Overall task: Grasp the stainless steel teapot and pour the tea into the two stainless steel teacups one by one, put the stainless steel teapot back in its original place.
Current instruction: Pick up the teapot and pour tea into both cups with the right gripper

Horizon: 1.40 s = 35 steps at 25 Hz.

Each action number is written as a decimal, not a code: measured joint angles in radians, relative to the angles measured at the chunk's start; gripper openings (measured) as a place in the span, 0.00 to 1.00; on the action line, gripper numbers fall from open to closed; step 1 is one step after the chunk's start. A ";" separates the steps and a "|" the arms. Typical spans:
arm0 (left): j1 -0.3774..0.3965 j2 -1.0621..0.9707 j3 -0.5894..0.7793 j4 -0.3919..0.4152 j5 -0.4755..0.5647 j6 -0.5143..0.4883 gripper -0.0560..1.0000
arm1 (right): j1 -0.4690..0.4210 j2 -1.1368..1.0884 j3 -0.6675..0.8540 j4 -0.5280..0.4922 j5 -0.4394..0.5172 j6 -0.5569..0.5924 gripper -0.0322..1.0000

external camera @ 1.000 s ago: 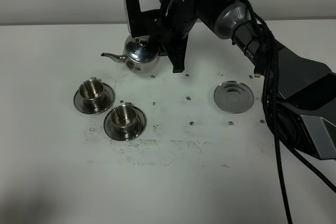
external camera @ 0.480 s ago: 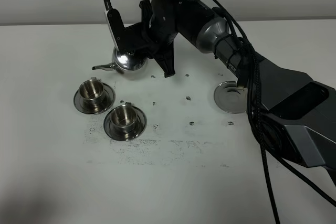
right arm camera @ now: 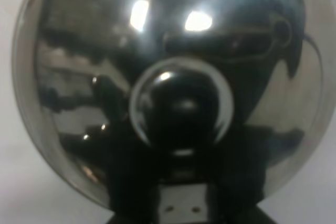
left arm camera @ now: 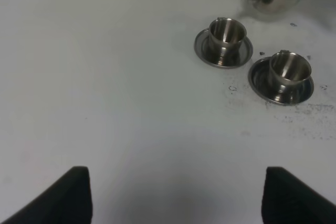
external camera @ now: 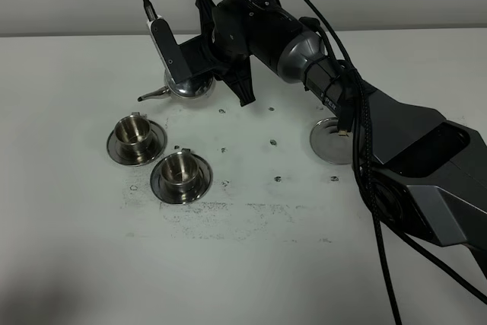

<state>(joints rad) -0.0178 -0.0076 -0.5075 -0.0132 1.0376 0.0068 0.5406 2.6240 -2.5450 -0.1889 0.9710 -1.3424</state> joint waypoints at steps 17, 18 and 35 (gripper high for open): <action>0.000 0.000 0.000 0.000 0.000 0.000 0.66 | 0.052 0.000 0.000 -0.093 -0.009 0.037 0.20; 0.000 0.000 0.000 0.000 0.000 0.000 0.66 | 0.054 0.000 0.000 -0.099 -0.009 0.039 0.20; 0.000 0.000 0.000 0.000 0.000 0.000 0.66 | 0.100 0.000 0.000 -0.225 -0.006 0.041 0.20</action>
<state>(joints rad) -0.0178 -0.0076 -0.5075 -0.0132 1.0376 0.0068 0.6402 2.6240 -2.5450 -0.4139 0.9652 -1.3010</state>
